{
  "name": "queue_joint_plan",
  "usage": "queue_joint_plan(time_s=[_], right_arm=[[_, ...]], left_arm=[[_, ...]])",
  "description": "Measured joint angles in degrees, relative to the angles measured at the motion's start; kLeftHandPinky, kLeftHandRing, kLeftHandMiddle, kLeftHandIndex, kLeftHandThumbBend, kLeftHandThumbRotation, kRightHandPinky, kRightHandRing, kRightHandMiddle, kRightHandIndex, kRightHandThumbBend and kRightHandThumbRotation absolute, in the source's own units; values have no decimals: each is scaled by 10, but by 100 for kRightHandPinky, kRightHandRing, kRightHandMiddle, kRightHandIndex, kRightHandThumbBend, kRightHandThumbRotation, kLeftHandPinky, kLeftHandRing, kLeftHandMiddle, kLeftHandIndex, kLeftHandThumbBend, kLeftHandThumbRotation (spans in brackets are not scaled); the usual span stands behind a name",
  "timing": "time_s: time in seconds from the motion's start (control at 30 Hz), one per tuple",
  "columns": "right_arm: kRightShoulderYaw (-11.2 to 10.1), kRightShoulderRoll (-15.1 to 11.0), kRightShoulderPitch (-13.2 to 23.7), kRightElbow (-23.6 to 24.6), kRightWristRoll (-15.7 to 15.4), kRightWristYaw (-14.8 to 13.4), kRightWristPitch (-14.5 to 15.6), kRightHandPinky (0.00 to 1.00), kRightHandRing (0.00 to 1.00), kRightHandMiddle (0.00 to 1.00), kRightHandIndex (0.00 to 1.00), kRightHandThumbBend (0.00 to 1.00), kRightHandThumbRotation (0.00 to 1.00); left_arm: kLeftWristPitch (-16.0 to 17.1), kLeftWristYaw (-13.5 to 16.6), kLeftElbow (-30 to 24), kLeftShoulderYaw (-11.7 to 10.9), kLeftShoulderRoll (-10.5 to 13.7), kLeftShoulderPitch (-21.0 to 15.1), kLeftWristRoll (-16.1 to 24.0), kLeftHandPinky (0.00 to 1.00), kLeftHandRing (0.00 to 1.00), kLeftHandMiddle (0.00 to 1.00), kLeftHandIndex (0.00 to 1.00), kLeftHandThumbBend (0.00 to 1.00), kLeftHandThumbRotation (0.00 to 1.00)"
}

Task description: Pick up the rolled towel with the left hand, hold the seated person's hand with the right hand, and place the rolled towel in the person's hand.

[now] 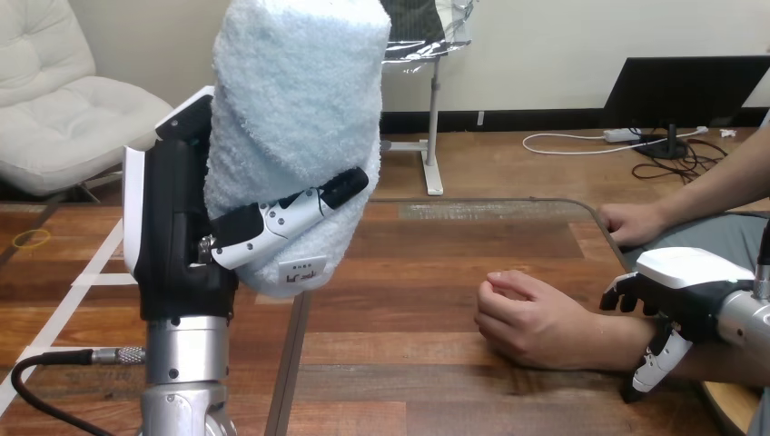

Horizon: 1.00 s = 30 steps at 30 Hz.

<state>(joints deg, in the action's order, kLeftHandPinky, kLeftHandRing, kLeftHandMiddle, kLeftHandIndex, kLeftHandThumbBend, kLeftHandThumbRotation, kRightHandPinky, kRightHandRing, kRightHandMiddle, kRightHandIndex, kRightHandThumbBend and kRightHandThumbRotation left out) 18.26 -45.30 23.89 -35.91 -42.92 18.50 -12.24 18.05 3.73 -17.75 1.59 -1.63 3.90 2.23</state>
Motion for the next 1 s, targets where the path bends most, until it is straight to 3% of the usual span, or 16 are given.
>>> queue_joint_plan(time_s=[0.37,1.0], right_arm=[[0,2,0,-7,8,-12,-1,52,75,79,78,99,26],[0,10,-12,-3,24,-32,7,55,77,79,78,91,44]], left_arm=[[2,0,0,0,-1,0,0,17,23,29,35,52,0],[2,-1,0,-2,-6,0,-1,17,23,30,35,52,0]])
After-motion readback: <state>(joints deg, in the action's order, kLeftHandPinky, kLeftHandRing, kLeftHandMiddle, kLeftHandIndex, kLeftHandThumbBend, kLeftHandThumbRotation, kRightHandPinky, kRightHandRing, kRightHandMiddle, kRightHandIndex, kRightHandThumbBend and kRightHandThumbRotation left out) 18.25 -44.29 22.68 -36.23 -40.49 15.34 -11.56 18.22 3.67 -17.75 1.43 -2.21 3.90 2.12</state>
